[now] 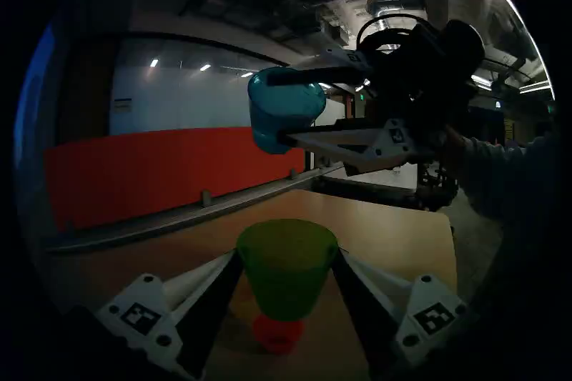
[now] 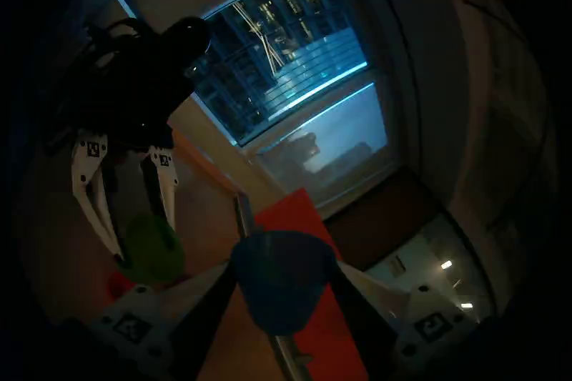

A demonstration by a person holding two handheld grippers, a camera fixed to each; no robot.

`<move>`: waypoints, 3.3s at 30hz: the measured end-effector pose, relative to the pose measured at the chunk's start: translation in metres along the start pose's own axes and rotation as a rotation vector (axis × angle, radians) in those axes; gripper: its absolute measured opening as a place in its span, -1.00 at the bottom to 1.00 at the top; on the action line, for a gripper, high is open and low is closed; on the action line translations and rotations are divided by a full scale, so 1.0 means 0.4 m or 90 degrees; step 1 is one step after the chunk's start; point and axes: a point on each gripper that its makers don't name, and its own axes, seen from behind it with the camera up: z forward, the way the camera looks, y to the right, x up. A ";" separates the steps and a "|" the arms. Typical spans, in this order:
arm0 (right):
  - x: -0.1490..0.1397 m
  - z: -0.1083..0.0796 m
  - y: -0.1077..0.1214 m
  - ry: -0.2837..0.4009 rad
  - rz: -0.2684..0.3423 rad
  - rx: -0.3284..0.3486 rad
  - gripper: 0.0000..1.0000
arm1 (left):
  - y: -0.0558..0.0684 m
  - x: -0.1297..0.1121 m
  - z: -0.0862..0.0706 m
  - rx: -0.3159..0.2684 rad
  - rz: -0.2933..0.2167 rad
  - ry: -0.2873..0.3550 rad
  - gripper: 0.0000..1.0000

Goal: Pour water

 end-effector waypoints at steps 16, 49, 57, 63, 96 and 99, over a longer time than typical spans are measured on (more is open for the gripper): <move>0.007 0.018 0.020 0.000 -0.072 -0.006 0.81 | 0.021 0.006 0.005 -0.013 0.006 0.001 0.74; 0.031 0.025 0.066 0.006 -0.177 -0.038 0.81 | 0.014 0.011 0.002 -0.008 0.009 0.004 0.74; 0.041 0.029 0.072 0.008 -0.201 -0.045 0.81 | 0.018 0.013 0.001 -0.008 0.010 0.004 0.74; 0.044 0.030 0.078 0.009 -0.212 -0.049 0.81 | 0.019 0.012 0.003 -0.009 0.009 0.005 0.74; 0.091 0.047 0.082 0.010 -0.320 -0.066 0.81 | 0.005 0.013 0.006 -0.004 0.008 0.006 0.74; 0.102 0.048 0.078 0.013 -0.330 -0.068 0.81 | 0.005 0.012 0.007 -0.004 0.008 0.006 0.73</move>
